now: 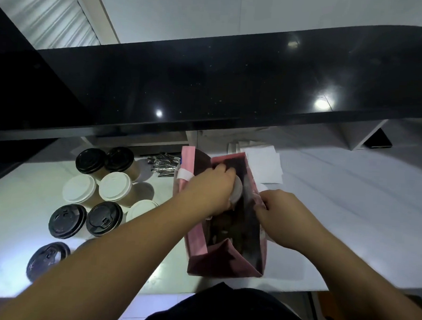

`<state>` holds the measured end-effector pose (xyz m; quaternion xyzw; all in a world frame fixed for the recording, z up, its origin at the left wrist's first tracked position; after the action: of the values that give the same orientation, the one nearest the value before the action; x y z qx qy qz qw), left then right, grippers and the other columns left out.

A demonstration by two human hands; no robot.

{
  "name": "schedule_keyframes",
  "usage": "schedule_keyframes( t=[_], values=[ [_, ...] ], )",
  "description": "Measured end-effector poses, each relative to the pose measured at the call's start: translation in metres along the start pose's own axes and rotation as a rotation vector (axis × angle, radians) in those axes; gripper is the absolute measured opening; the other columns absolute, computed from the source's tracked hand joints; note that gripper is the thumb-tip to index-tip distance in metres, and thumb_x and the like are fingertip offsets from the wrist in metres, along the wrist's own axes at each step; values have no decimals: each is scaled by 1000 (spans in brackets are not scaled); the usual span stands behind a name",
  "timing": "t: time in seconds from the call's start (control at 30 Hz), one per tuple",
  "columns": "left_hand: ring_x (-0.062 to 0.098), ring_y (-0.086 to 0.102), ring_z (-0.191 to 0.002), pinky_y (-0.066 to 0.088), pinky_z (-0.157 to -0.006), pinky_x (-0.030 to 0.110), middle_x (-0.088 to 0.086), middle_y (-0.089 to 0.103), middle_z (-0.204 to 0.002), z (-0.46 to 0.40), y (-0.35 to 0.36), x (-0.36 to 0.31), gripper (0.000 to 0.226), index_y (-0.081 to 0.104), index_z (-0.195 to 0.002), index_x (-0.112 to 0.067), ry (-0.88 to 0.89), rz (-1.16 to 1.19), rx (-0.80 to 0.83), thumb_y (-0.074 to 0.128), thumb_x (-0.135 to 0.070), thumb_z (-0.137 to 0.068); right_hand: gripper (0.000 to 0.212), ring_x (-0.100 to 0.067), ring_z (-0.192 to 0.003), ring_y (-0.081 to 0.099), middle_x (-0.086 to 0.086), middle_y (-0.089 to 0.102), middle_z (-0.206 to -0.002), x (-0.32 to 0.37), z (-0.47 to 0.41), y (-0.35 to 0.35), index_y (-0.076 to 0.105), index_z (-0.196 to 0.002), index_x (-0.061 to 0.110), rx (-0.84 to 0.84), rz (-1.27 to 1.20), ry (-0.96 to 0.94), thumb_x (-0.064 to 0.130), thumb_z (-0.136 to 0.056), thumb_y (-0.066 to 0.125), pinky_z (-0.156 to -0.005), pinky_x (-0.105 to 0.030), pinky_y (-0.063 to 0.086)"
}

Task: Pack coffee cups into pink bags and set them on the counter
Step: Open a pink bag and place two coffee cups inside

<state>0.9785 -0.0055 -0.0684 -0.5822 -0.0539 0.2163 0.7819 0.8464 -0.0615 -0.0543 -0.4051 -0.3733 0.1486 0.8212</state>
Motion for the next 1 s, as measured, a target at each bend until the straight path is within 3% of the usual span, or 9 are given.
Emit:
schedule_keyframes(
  t=[0.23,0.43,0.6,0.73,0.8,0.87,1.0],
  values=[
    [38,55,-121,51,-99,50,16,50,-139,-24,42,12,62,43,-146,-12,-73,-28,97,66,-35,-93,32,-24,-66,62,-5,65,-73,-2,-1,2,63,-79,11,-3,-4,4,25,-101,45,-62,-43,53],
    [42,44,-135,43,-107,55,17,38,-154,-46,72,13,62,35,-155,-14,-204,-1,280,56,-31,-100,33,-17,-55,51,-3,57,-65,4,-1,4,48,-68,16,-47,29,6,21,-100,45,-46,-26,28],
    [36,59,-122,47,-87,42,15,56,-140,-42,57,15,36,55,-139,-9,-253,29,116,52,-19,-105,32,-15,-55,46,-2,52,-65,10,2,5,42,-65,18,-73,23,17,17,-97,46,-46,-26,24],
    [38,55,-127,49,-102,46,16,52,-144,-24,42,-3,59,45,-148,-9,-150,-32,292,67,-28,-97,31,-16,-57,49,-1,54,-64,12,3,-1,45,-66,18,-123,19,2,19,-97,47,-47,-27,27],
    [35,63,-113,52,-87,42,15,63,-129,-13,12,-15,41,55,-136,-8,-82,-24,169,64,-21,-97,29,-19,-59,54,-1,57,-65,11,3,-4,51,-70,15,-142,12,-8,22,-98,47,-48,-31,33],
    [26,67,-97,45,-71,32,6,69,-114,5,-26,-20,22,64,-121,-16,-14,67,-7,56,-20,-101,30,-21,-61,56,-2,59,-65,10,3,-6,54,-71,14,-148,12,-16,24,-98,47,-50,-36,42],
    [-6,59,-85,47,-68,18,-21,65,-99,59,-106,25,20,63,-108,-43,13,381,-401,56,-25,-101,37,-21,-59,59,-1,61,-63,9,2,-9,59,-71,14,-155,12,-23,32,-100,45,-57,-43,52]
  ],
)
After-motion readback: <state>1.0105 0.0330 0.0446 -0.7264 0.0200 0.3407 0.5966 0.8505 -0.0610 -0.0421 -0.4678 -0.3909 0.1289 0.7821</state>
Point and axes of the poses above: each hand's wrist, its own z-axis away from the middle knuckle, its own y-axis out of the palm, x = y × z, the point moved 9 cm from there along -z, towards the middle knuckle
